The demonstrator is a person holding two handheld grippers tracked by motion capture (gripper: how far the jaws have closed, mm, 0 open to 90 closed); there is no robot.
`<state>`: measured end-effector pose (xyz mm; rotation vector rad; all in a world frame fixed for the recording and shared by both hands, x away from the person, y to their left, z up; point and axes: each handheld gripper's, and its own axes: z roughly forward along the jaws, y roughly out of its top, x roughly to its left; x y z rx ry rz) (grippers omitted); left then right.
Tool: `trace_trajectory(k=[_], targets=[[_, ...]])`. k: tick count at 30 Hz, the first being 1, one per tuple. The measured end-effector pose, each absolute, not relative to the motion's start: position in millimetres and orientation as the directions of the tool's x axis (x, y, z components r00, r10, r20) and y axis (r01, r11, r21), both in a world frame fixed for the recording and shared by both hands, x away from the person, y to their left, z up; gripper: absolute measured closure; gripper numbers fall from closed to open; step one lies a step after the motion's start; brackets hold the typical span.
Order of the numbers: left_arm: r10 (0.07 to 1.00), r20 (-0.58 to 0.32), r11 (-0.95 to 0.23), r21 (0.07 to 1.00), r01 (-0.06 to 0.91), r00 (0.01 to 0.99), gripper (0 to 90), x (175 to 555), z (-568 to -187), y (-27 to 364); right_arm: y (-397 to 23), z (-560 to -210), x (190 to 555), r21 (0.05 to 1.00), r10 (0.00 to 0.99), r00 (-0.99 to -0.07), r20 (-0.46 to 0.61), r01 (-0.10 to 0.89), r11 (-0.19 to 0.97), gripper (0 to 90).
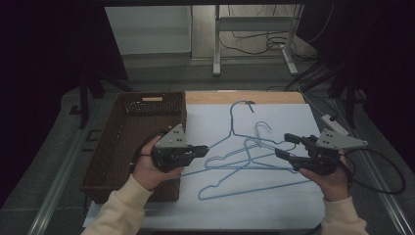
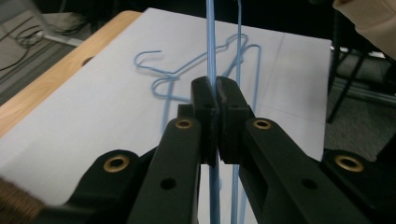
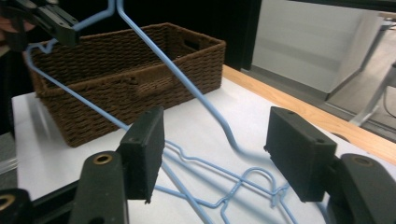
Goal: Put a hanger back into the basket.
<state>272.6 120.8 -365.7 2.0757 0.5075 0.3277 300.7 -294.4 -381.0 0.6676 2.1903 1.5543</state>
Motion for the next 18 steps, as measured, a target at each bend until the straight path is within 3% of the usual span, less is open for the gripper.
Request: trace_trajectory(k=[18], targets=[[0.604,0.014,-0.343,0.907,0.244,0.797,87.6,262,-352,184,-310,-409,304,0.931,0.667,-0.745,-0.001,0.243,0.273,34.9]])
